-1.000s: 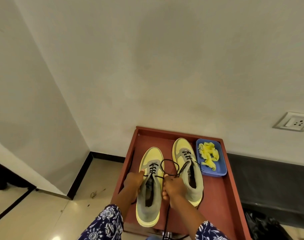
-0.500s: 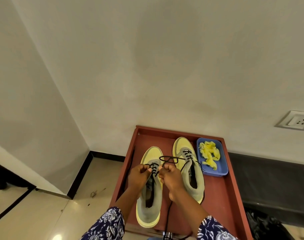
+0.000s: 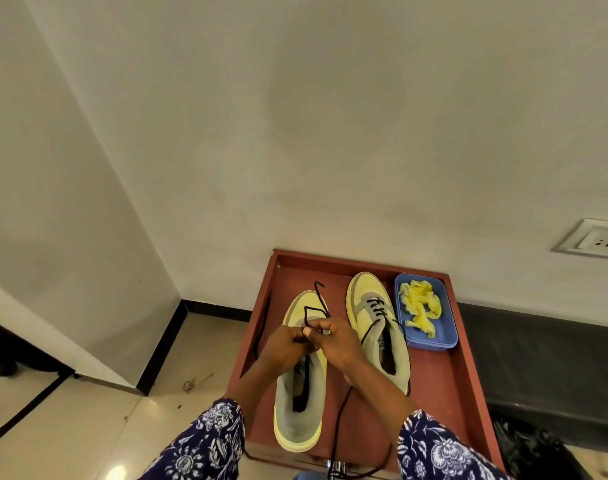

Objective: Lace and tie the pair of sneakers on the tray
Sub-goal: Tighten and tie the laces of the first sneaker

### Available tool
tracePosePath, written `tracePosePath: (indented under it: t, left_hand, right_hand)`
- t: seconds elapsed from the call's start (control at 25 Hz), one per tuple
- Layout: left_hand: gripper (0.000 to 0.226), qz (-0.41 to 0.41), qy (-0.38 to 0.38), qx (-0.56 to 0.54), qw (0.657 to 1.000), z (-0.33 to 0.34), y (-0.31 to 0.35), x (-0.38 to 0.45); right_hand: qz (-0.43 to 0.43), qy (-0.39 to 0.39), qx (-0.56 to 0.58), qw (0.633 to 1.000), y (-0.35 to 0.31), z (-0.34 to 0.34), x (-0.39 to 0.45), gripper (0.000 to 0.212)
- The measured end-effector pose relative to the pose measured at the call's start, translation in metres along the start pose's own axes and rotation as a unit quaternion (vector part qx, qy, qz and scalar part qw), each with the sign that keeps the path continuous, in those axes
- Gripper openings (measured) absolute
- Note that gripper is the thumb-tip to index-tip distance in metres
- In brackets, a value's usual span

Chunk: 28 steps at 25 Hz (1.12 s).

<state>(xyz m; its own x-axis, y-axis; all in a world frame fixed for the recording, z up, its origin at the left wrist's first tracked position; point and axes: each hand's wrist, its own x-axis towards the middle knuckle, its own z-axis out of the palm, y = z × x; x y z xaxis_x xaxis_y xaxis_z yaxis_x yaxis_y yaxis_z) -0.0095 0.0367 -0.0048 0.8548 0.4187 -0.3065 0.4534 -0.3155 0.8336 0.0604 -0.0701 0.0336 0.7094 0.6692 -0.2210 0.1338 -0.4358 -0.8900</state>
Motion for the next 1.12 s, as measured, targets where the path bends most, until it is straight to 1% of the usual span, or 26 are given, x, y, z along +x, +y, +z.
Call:
tracePosePath:
  t: [0.12,0.24,0.36,0.52,0.64,0.72,0.76,0.84,0.92,1.04,1.12]
  left_hand:
    - [0.019,-0.024,0.018,-0.012,0.999,-0.002,0.003,-0.001]
    - [0.021,-0.036,0.032,-0.056,0.997,-0.004,0.004,-0.004]
    - [0.016,-0.048,0.052,-0.105,0.992,-0.006,0.005,-0.006]
    - [0.012,-0.055,0.068,-0.138,0.987,-0.006,0.007,-0.007]
    - [0.009,-0.06,0.069,-0.154,0.984,-0.008,0.007,-0.007]
    - [0.008,-0.063,0.063,-0.167,0.982,-0.01,0.006,-0.007]
    - [0.009,-0.065,0.06,-0.166,0.982,-0.011,0.007,-0.008]
    - [0.01,-0.066,0.052,-0.164,0.983,-0.013,0.007,-0.009]
    - [0.012,-0.06,0.052,-0.15,0.985,-0.015,0.005,-0.008]
    - [0.015,-0.017,0.061,-0.077,0.995,-0.017,0.004,-0.008]
    - [0.019,0.028,0.07,0.006,0.997,-0.016,0.007,-0.008]
  right_hand:
    - [0.024,-0.019,-0.014,0.999,0.003,-0.001,0.001,0.026]
    - [0.033,-0.056,-0.07,0.995,0.01,-0.004,0.001,0.031]
    - [0.034,-0.083,-0.114,0.989,0.017,-0.006,-0.002,0.03]
    - [0.002,-0.056,-0.161,0.985,0.025,-0.007,-0.005,0.012]
    - [-0.031,-0.082,-0.162,0.983,0.018,-0.006,-0.009,0.018]
    - [-0.05,-0.112,-0.184,0.975,0.011,-0.005,-0.011,0.024]
    - [-0.059,-0.123,-0.209,0.969,0.01,-0.004,-0.012,0.032]
    - [-0.073,-0.111,-0.28,0.951,0.01,-0.004,-0.013,0.047]
    - [-0.078,-0.086,-0.311,0.943,0.014,-0.004,-0.015,0.05]
    - [-0.07,-0.07,-0.296,0.95,0.02,-0.003,-0.011,0.061]
    - [-0.07,-0.058,-0.262,0.961,0.021,-0.003,-0.006,0.056]
